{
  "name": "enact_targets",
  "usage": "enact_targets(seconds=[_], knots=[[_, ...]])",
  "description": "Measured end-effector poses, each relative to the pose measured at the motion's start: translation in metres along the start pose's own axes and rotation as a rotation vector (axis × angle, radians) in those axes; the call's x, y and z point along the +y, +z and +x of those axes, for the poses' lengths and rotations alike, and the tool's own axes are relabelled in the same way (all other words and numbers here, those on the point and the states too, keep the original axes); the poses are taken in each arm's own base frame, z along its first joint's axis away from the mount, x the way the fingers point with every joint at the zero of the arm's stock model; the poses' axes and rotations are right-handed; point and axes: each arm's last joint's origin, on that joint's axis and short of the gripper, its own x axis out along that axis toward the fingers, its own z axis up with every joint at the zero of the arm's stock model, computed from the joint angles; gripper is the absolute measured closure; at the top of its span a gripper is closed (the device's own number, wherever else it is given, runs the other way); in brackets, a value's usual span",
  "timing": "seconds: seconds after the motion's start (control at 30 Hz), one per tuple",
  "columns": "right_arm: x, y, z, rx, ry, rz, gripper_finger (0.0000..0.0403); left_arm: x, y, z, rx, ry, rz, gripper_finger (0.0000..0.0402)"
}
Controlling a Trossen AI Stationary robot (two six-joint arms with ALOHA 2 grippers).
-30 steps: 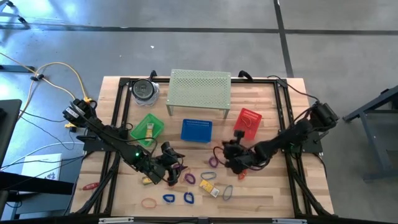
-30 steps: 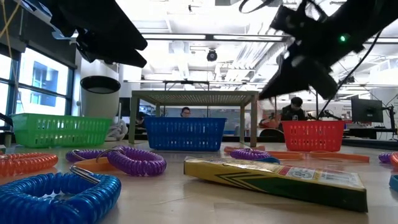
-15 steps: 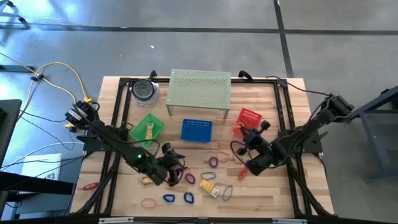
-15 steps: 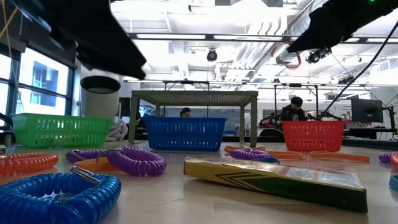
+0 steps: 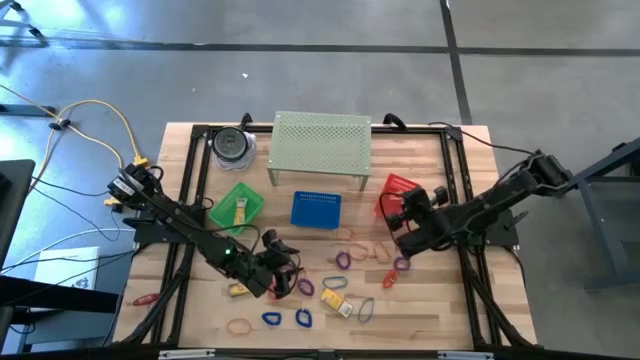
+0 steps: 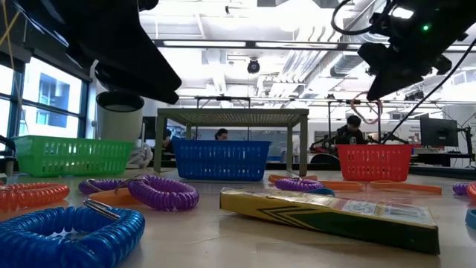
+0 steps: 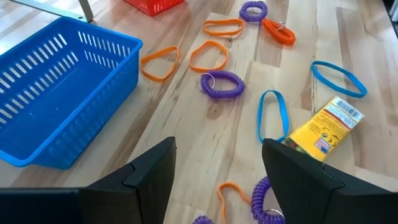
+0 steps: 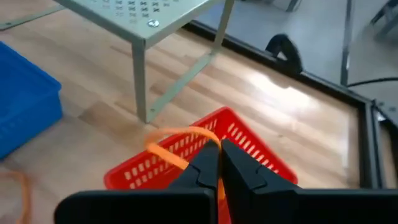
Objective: Pick & Place Office Desk Supplies
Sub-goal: Put the orange rubber band into the red bin
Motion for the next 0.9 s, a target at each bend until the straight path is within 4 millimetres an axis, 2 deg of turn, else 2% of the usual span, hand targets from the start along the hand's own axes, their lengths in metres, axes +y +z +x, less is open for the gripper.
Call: enact_targets(seconds=[0.17,0.6,0.9], knots=[[-0.001,0.002,0.007,0.088,-0.022,0.035,0.0400,0.000,0.000,0.000,0.002,-0.002,-0.001,0.0168],[0.004,0.007,0.028,0.137,-0.083,0.023,0.0400,0.000,-0.001,0.000,0.020,-0.024,0.000,0.0168],[0.016,-0.003,0.038,0.174,-0.093,-0.037,0.0400,-0.001,0.000,0.000,0.016,-0.026,0.000,0.0168]])
